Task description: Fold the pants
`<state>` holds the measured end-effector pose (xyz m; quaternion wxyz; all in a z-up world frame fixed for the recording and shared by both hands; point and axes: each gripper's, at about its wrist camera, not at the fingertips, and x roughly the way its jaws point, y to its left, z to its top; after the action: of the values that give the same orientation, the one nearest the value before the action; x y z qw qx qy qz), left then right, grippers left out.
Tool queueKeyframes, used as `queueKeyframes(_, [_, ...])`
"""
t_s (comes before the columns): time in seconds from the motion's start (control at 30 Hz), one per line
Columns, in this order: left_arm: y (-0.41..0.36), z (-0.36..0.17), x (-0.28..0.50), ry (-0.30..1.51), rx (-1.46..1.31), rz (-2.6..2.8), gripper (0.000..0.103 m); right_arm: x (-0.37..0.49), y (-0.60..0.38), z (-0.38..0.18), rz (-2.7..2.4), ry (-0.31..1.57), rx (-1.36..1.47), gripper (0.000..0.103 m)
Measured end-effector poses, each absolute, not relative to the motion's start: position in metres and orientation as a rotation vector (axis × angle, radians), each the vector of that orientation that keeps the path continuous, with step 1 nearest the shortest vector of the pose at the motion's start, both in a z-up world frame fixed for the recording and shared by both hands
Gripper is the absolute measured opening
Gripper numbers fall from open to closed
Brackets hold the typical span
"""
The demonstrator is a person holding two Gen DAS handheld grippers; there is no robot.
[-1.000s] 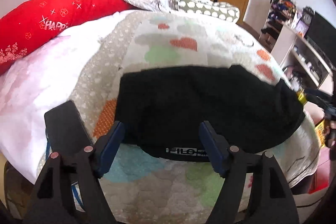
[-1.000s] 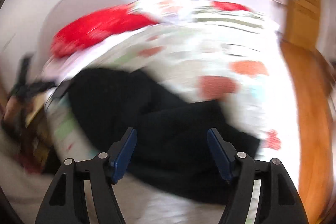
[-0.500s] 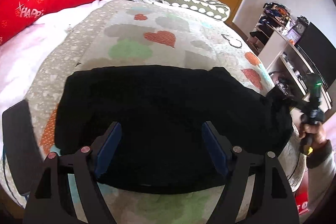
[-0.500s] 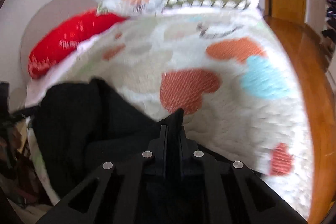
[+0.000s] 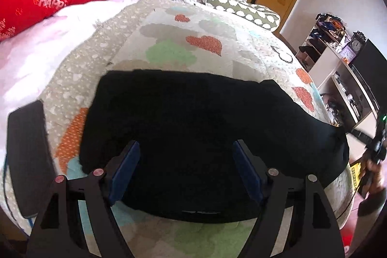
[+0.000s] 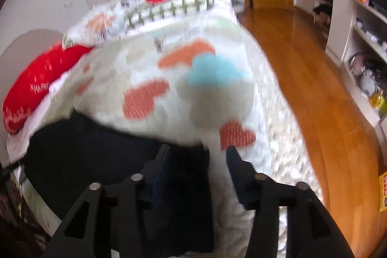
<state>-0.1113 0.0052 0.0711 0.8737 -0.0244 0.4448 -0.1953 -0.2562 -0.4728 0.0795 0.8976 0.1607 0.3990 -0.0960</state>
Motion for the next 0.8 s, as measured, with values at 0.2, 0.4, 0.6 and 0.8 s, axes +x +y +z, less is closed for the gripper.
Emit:
queueKeyframes(0.2, [0.012, 0.069, -0.108, 0.916, -0.066, -0.347, 0.079, -0.204, -0.402, 0.101, 0.129, 0.775, 0.304, 0.056])
queueKeyframes(0.4, [0.014, 0.060, -0.111, 0.927, -0.038, -0.331, 0.079, -0.118, -0.312, 0.071, 0.309, 0.879, 0.192, 0.056])
queueKeyframes(0.6, [0.011, 0.054, -0.111, 0.924, -0.022, -0.332, 0.079, -0.065, -0.278, 0.045, 0.394, 0.955, 0.198, 0.002])
queueKeyframes(0.8, [0.018, 0.048, -0.106, 0.923, -0.068, -0.349, 0.079, -0.057, -0.288, 0.041, 0.322, 0.919, 0.204, 0.001])
